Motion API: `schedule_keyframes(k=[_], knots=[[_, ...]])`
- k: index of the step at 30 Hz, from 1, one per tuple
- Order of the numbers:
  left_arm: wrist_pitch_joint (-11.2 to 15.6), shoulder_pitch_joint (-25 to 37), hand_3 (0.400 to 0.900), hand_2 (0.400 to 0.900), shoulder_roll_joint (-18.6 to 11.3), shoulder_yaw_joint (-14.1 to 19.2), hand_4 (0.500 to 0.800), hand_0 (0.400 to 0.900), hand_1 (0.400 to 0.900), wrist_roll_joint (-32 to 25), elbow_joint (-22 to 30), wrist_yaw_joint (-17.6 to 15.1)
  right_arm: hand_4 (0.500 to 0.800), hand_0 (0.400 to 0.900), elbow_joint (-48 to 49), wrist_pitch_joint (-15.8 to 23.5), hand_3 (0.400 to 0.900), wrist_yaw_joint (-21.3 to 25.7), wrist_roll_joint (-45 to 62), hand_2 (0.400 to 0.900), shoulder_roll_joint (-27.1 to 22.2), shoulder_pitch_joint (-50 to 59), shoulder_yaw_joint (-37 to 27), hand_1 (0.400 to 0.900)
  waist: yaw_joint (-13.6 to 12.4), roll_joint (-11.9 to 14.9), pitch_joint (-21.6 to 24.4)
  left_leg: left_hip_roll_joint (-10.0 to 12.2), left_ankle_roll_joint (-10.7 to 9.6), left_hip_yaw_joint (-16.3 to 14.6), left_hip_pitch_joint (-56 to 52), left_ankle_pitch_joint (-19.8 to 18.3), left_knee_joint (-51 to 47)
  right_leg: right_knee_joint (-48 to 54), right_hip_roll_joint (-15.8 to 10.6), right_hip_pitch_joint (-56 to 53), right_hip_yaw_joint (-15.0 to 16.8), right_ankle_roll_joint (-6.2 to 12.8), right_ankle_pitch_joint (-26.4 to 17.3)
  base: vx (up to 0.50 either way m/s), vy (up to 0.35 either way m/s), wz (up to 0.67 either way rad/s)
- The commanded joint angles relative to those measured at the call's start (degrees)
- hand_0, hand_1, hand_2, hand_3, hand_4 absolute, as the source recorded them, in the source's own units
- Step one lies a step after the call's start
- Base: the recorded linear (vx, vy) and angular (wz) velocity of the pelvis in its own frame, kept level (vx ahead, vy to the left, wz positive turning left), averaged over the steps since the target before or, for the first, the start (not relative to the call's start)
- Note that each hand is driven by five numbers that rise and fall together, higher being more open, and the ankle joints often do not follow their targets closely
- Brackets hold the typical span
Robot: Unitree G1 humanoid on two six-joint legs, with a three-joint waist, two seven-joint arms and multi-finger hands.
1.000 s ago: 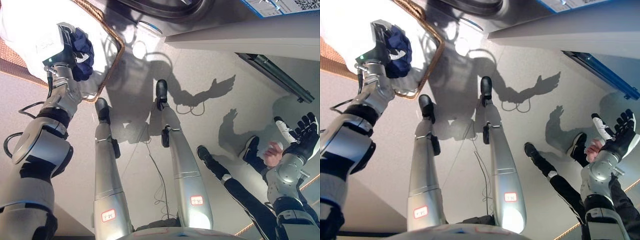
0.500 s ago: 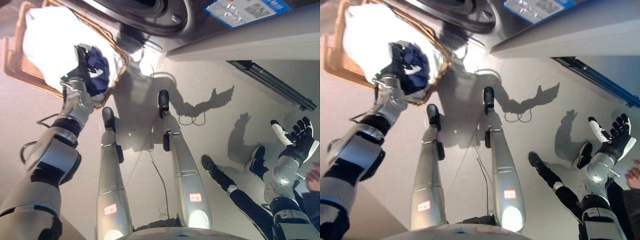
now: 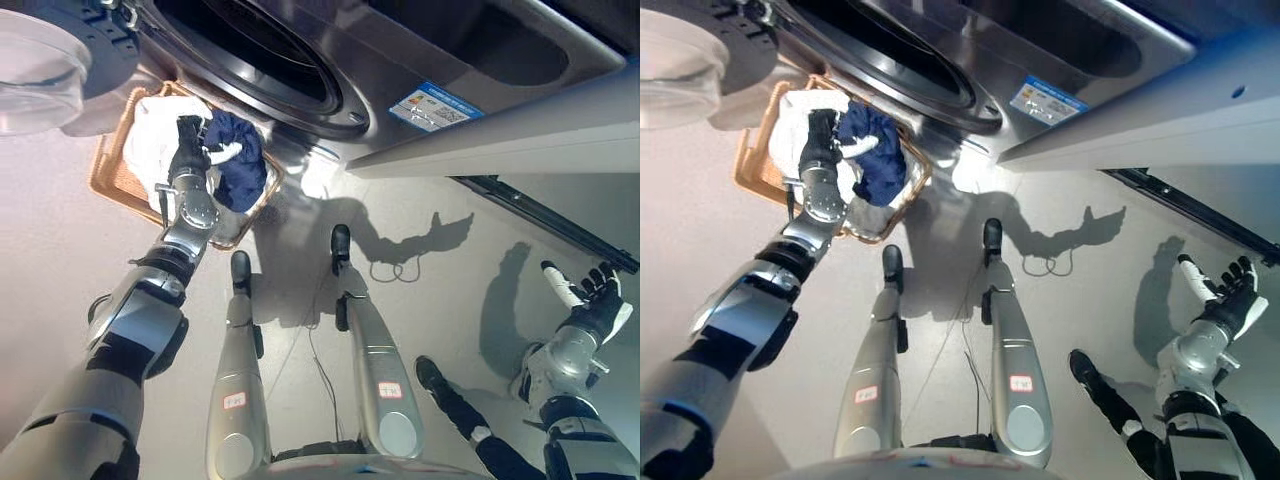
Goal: Put the clothes in the basket into the washing machine.
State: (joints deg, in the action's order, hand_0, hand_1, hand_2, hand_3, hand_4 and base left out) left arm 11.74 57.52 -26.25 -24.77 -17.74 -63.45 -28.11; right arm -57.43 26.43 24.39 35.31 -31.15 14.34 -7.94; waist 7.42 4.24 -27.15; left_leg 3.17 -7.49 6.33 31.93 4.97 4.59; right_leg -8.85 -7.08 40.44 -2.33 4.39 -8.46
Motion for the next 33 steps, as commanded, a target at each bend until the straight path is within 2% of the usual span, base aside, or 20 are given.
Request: schedule_keyframes(k=[1,2,3,9,12,20,23,29,30,33], knots=[[7.57,2.89,0.400,0.400,2.53,7.87,0.500,0.400,0.400,-16.76,-0.57,4.32,0.800,0.900,-3.56,0.46,0.900,0.78,4.65,0.900,-7.52,-6.80,-5.36,0.900,0.62,-4.22,6.45,-2.88,5.24,-0.72,-2.24,0.46,-4.81,0.36,3.04,-2.67,-1.61,1.16,1.71,0.07,-0.004,0.04],[7.74,3.48,0.400,0.400,2.76,7.85,0.500,0.400,0.400,-18.25,-0.26,5.15,0.800,0.900,-4.04,0.23,0.900,0.64,5.06,0.900,-7.67,-6.55,-5.46,0.900,0.62,-4.32,6.63,-2.74,5.19,-0.56,-2.86,0.58,-5.32,0.39,3.05,-3.15,-1.68,1.18,1.82,0.07,-0.004,0.02],[8.07,4.22,0.400,0.400,3.36,8.71,0.500,0.400,0.400,-22.38,-0.21,6.46,0.800,0.900,-4.53,-0.13,0.900,0.29,5.25,0.900,-7.93,-6.08,-5.49,0.900,0.58,-4.43,7.04,-2.66,5.06,-0.40,-3.70,0.75,-6.09,0.54,3.20,-3.78,-1.65,1.21,1.99,0.05,0.005,0.01],[8.89,9.88,0.400,0.400,3.43,9.89,0.500,0.400,0.400,-29.35,-1.95,8.92,0.800,0.900,-5.86,-0.55,0.900,-0.96,6.73,0.900,-8.61,-3.56,-3.84,0.900,1.48,-4.15,8.18,-2.09,4.58,-0.08,-5.60,2.19,-9.29,2.17,3.83,-5.16,-1.30,1.30,1.53,0.03,-0.001,-0.04],[9.58,11.55,0.400,0.400,4.71,11.06,0.500,0.400,0.400,-33.47,-1.75,9.90,0.800,0.900,-5.74,-0.64,0.900,-0.94,7.03,0.900,-8.35,-3.61,-3.54,0.900,2.22,-3.98,8.46,-1.89,4.35,0.08,-5.27,2.48,-9.59,2.43,4.06,-4.93,-1.22,1.18,1.33,0.00,0.000,0.00],[10.07,15.00,0.400,0.400,6.92,12.25,0.500,0.400,0.400,-38.26,-2.54,10.76,0.800,0.900,-5.50,-0.39,0.900,-0.22,6.91,0.900,-8.22,-4.57,-4.23,0.900,3.75,-3.98,9.19,-1.28,3.84,-0.21,-4.07,2.30,-9.59,1.50,4.84,-2.55,-0.28,0.85,1.74,0.03,-0.009,-0.11],[10.55,17.06,0.400,0.400,6.75,12.71,0.500,0.400,0.400,-40.36,-2.95,11.12,0.800,0.900,-6.48,-0.51,0.900,-0.26,7.30,0.900,-8.99,-3.40,-3.79,0.900,4.21,-4.05,9.52,-1.15,3.62,-0.10,-3.26,2.22,-9.59,1.13,5.00,-1.46,-0.22,0.91,1.84,0.02,-0.006,-0.04],[10.55,16.93,0.412,0.412,7.97,11.29,0.507,0.412,0.412,-38.31,-2.01,11.28,0.800,0.900,-6.09,0.17,0.900,-0.63,7.94,0.900,-8.65,-3.97,-3.60,0.900,4.47,-4.53,9.47,-1.18,3.68,0.05,-2.33,2.40,-9.59,1.33,4.97,-0.38,-0.35,1.00,1.42,0.00,0.000,0.00],[10.39,16.78,0.900,0.900,7.83,11.14,0.800,0.900,0.900,-37.80,-2.39,11.19,0.800,0.900,-5.87,0.35,0.900,-0.78,7.97,0.900,-8.46,-4.33,-3.60,0.900,4.48,-4.60,9.54,-1.19,3.69,0.07,-2.29,2.37,-9.59,1.34,4.97,-0.29,-0.41,0.98,1.43,0.00,0.000,0.00],[10.00,16.65,0.900,0.900,7.06,11.33,0.800,0.900,0.900,-37.25,-3.69,11.17,0.800,0.900,-6.06,0.75,0.900,-1.14,8.37,0.900,-8.32,-4.89,-3.86,0.900,4.39,-4.74,9.91,-1.20,3.77,0.09,-2.11,2.24,-9.59,1.35,4.92,-0.05,-0.47,0.97,1.42,0.00,0.004,-0.01]])
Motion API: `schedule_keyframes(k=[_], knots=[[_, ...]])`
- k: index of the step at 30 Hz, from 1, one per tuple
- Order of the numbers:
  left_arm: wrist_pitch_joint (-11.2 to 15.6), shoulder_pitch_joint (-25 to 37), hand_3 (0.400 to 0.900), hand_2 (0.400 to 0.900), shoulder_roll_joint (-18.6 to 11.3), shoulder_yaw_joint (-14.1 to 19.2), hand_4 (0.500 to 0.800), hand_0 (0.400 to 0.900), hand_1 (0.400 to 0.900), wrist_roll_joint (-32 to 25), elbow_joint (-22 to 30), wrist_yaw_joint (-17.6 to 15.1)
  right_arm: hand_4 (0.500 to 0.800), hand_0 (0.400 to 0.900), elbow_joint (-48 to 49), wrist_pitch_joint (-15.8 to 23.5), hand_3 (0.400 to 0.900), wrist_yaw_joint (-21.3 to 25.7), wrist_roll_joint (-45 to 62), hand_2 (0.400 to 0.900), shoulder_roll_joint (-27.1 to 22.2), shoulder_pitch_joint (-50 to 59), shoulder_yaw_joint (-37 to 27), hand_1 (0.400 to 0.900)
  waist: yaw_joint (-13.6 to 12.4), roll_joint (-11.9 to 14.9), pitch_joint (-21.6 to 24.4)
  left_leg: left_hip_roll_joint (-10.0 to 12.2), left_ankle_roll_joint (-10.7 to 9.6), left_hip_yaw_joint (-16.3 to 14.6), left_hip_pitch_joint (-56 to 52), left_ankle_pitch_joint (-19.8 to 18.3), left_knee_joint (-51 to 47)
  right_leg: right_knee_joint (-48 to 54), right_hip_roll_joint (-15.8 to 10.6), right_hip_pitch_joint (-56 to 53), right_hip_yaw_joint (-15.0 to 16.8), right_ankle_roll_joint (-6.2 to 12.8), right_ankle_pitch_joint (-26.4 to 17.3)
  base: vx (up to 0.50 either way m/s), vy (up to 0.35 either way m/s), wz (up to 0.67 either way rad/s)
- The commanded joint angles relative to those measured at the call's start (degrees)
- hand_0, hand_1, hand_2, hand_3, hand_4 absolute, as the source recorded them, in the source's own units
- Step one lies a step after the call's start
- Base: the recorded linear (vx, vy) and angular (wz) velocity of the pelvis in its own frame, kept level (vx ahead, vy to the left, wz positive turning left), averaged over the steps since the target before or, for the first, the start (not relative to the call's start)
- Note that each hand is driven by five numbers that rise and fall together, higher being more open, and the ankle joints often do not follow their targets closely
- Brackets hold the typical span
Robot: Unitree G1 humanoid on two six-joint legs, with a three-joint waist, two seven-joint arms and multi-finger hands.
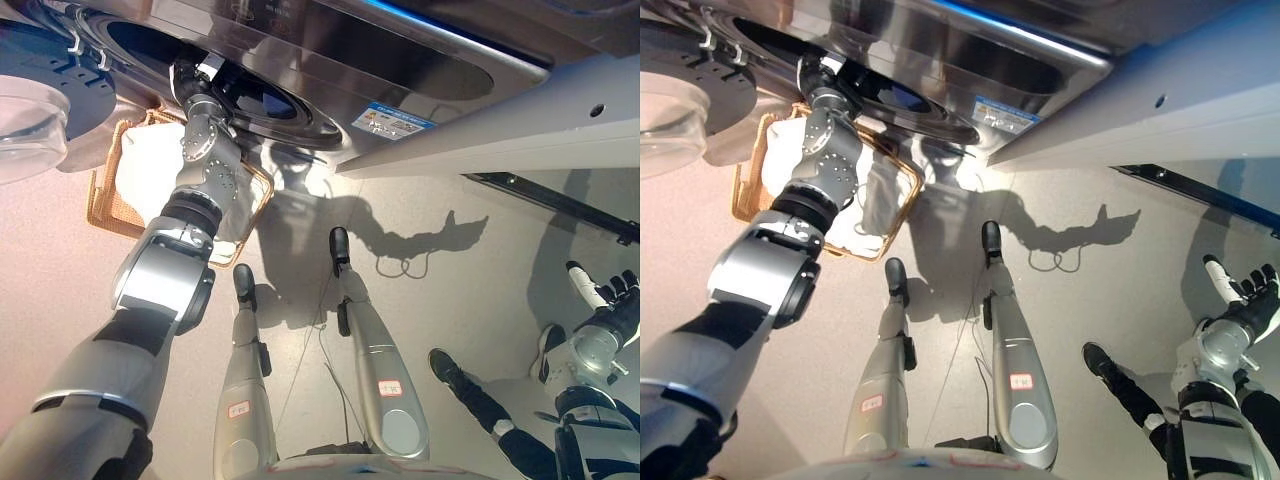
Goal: Put the clothes in the basket into the washing machine.
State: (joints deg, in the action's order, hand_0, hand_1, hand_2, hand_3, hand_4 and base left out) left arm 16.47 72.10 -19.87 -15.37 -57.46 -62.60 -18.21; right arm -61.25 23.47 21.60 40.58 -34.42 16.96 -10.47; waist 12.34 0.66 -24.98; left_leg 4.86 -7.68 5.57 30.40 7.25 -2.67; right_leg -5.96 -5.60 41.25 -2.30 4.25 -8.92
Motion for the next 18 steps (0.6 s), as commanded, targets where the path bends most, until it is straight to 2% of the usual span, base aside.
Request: schedule_keyframes(k=[1,4,7,8,9,10,13,16,18], knots=[[5.23,1.96,0.900,0.900,0.51,1.86,0.800,0.900,0.900,2.97,-4.55,1.10,0.800,0.900,-2.30,3.83,0.900,1.57,3.16,0.900,-5.03,-7.62,-1.35,0.900,-0.62,-1.24,7.82,-2.93,3.98,0.86,-0.59,-0.09,-2.33,-1.54,3.43,-0.77,-0.59,1.13,1.84,0.00,0.000,0.00],[4.96,1.66,0.900,0.900,0.16,1.34,0.800,0.900,0.900,5.98,-5.13,0.14,0.800,0.900,-2.65,4.00,0.900,1.25,3.21,0.900,-4.98,-7.90,-1.35,0.900,-0.99,-1.38,7.95,-2.89,4.00,0.86,-0.73,-0.15,-2.33,-1.64,3.27,-0.78,-0.73,1.16,1.85,0.00,0.000,0.03],[3.98,1.81,0.900,0.900,-0.36,-0.60,0.800,0.900,0.900,13.65,-5.96,-2.29,0.800,0.900,-2.60,4.23,0.900,0.93,3.11,0.900,-4.71,-8.01,-1.15,0.900,-1.14,-1.47,7.95,-2.85,4.06,0.91,-1.24,-0.18,-2.33,-1.74,3.16,-1.10,-0.86,1.20,1.83,0.00,0.002,0.06],[3.89,1.79,0.900,0.900,-0.28,-0.60,0.800,0.900,0.900,13.97,-5.83,-2.58,0.800,0.900,-2.58,4.24,0.900,0.93,3.10,0.900,-4.64,-8.05,-1.19,0.900,-1.16,-1.42,7.88,-2.84,4.06,0.92,-1.31,-0.19,-2.33,-1.73,3.15,-1.19,-0.88,1.20,1.85,0.00,0.007,0.06],[2.70,1.63,0.900,0.900,-0.60,-2.05,0.800,0.900,0.900,20.45,-6.73,-4.57,0.800,0.900,-2.47,4.50,0.900,0.88,2.76,0.900,-4.48,-8.41,-1.04,0.900,-1.30,-1.37,7.86,-2.74,4.10,0.93,-1.97,-0.28,-2.33,-2.01,3.20,-1.79,-0.99,1.15,2.11,0.01,0.006,0.08],[1.84,1.42,0.900,0.900,-0.59,-2.86,0.800,0.900,0.900,23.66,-7.37,-5.45,0.800,0.900,-2.63,4.52,0.900,0.70,2.74,0.900,-4.42,-8.33,-0.83,0.900,-1.40,-1.33,8.07,-2.64,4.11,0.92,-2.34,-0.20,-2.33,-2.22,3.20,-2.05,-1.09,1.15,2.20,0.02,0.003,0.13],[0.11,0.19,0.900,0.900,-0.42,-4.52,0.800,0.900,0.900,29.59,-8.30,-6.61,0.800,0.900,-3.67,4.08,0.900,0.21,2.70,0.900,-4.69,-7.84,-0.47,0.900,-1.93,-0.92,8.42,-2.37,4.26,0.98,-4.18,-0.54,-2.33,-2.63,2.91,-3.79,-1.51,1.20,2.64,0.02,0.004,0.12],[-0.37,-2.17,0.900,0.900,0.05,-5.24,0.800,0.900,0.900,31.26,-7.34,-5.87,0.800,0.900,-4.14,3.14,0.900,-0.10,1.90,0.900,-5.71,-6.79,-0.01,0.900,-2.85,-0.65,8.59,-2.52,4.61,0.90,-6.14,-1.13,-2.04,-2.95,2.52,-5.89,-1.85,1.30,2.94,0.02,0.036,0.08],[0.66,-5.12,0.900,0.900,-0.11,-4.61,0.800,0.900,0.900,29.51,-5.50,-4.38,0.800,0.900,-4.32,2.43,0.900,-0.34,1.49,0.900,-6.41,-6.27,-0.30,0.900,-3.48,-0.43,8.58,-2.77,4.84,0.96,-7.29,-1.59,-1.47,-2.93,2.08,-7.55,-1.98,1.42,3.08,0.00,0.056,0.11]])
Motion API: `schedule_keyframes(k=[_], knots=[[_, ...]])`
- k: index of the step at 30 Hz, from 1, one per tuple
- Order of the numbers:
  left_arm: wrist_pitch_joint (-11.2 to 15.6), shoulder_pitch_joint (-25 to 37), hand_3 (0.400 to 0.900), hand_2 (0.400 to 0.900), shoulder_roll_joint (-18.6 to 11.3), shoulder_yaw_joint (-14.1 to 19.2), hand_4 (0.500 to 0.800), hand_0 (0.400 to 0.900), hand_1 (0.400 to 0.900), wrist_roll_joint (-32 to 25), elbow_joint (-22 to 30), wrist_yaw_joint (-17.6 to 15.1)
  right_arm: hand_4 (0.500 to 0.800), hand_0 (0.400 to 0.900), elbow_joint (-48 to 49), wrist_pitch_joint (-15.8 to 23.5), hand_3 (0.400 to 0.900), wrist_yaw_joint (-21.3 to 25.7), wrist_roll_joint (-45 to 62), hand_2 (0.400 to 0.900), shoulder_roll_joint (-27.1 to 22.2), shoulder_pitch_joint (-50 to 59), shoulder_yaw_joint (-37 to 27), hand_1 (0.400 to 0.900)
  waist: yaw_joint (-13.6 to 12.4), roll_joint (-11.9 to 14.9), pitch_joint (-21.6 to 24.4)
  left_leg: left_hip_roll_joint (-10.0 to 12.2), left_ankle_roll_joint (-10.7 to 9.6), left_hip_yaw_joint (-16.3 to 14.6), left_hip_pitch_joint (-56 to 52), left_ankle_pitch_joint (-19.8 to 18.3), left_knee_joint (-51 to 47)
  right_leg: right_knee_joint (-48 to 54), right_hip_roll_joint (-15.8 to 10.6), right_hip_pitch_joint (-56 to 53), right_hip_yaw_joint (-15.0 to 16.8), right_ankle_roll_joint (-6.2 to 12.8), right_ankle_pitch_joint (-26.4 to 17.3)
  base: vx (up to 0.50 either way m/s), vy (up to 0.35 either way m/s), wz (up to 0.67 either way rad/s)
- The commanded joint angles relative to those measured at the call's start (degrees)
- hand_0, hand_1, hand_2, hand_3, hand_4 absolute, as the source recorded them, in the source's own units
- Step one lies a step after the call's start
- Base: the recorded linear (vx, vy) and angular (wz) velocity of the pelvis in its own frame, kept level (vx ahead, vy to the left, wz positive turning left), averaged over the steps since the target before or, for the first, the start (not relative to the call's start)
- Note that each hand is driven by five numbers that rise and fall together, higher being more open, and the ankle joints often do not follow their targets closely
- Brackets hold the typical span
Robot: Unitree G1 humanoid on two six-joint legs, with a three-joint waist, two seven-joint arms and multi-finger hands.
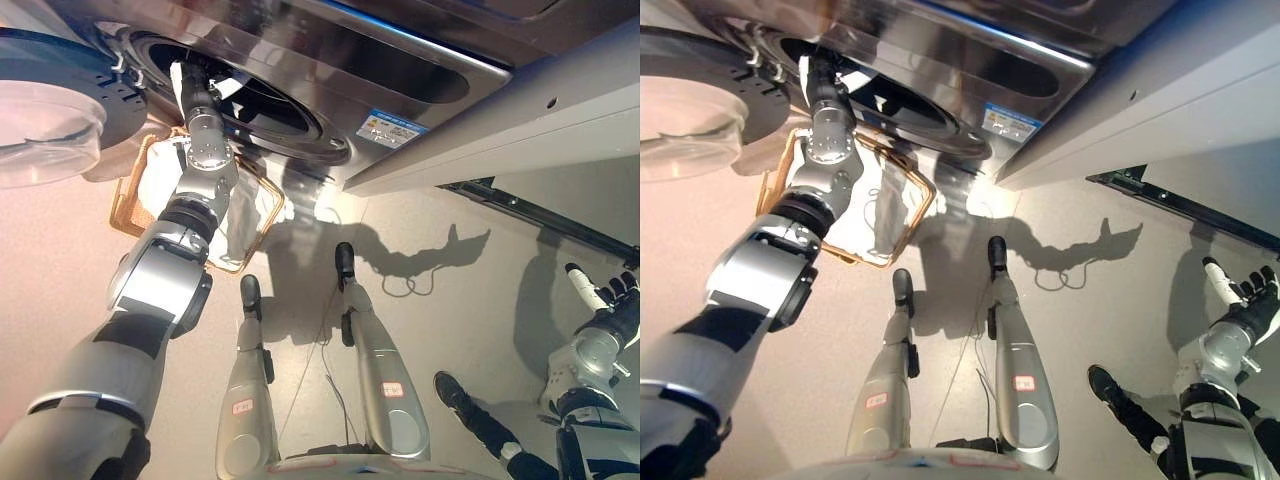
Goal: Put the clothes in the basket into the washing machine.
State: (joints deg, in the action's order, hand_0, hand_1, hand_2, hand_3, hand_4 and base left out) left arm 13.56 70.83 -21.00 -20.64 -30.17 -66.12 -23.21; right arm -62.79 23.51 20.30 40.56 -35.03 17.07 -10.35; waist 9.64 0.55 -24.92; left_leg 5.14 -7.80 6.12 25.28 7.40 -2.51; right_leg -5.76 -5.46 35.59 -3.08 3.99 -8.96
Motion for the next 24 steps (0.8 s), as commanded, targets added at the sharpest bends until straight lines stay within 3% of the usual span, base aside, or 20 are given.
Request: schedule_keyframes(k=[1,2,4,8,12,21,24], knots=[[4.01,-5.18,0.900,0.900,0.89,0.90,0.800,0.900,0.900,1.00,-0.94,1.37,0.800,0.900,-2.81,2.13,0.900,0.79,1.33,0.900,-6.13,-6.44,-0.65,0.900,-0.99,-0.31,8.47,-3.13,5.11,0.48,-2.54,-1.93,-1.35,-3.13,1.81,-2.47,-1.37,1.66,3.21,0.00,0.067,0.12],[4.86,-7.37,0.900,0.900,1.04,1.89,0.800,0.900,0.900,-1.81,0.36,3.07,0.800,0.900,-2.66,1.72,0.900,0.60,1.12,0.900,-6.48,-6.31,-0.82,0.900,-1.20,-0.22,8.47,-3.33,5.18,0.39,-3.01,-2.27,-0.99,-2.93,1.55,-3.41,-1.45,1.76,3.21,0.00,0.066,0.10],[5.46,-10.33,0.900,0.900,0.81,2.29,0.800,0.900,0.900,-2.16,2.24,3.55,0.800,0.900,-2.87,1.12,0.900,0.61,0.33,0.900,-6.68,-6.18,-1.12,0.900,-1.71,0.02,8.57,-3.74,5.39,0.49,-3.67,-2.66,-0.41,-2.41,1.33,-4.75,-1.72,1.80,3.16,-0.01,0.068,0.10],[5.41,-15.35,0.900,0.900,0.22,2.62,0.800,0.900,0.900,0.27,3.78,3.86,0.800,0.900,-3.65,0.29,0.900,0.47,-0.87,0.900,-6.14,-5.91,-1.30,0.900,-2.88,0.55,9.16,-4.33,5.71,0.53,-5.44,-3.30,0.43,-1.31,0.91,-8.02,-2.31,1.96,2.91,0.01,0.061,0.09],[5.29,-21.42,0.900,0.900,-0.52,0.83,0.800,0.900,0.900,5.49,7.85,4.09,0.800,0.900,-5.82,-1.22,0.900,-0.10,-2.33,0.900,-5.81,-5.79,-1.04,0.900,-4.31,1.07,9.90,-4.70,5.95,1.01,-8.64,-3.95,0.79,-0.34,0.75,-12.50,-2.72,2.13,2.96,0.03,0.047,0.07],[6.19,-35.31,0.900,0.900,-2.54,1.46,0.800,0.900,0.900,7.79,18.60,7.77,0.800,0.900,-11.64,-5.11,0.900,-1.90,-6.89,0.900,-4.64,-7.12,-1.15,0.900,-7.97,1.41,13.69,-4.94,6.26,2.17,-17.45,-5.15,0.00,2.68,0.73,-22.76,-4.57,2.26,3.98,0.06,0.009,0.10],[5.92,-36.72,0.900,0.900,-2.95,1.43,0.800,0.900,0.900,8.34,18.70,8.38,0.800,0.900,-12.40,-6.13,0.900,-2.20,-8.30,0.900,-4.15,-6.89,-0.04,0.900,-8.26,1.33,14.62,-4.79,6.27,2.16,-19.54,-5.38,-0.52,2.88,0.83,-24.64,-4.83,2.27,4.29,0.04,0.004,0.02]])
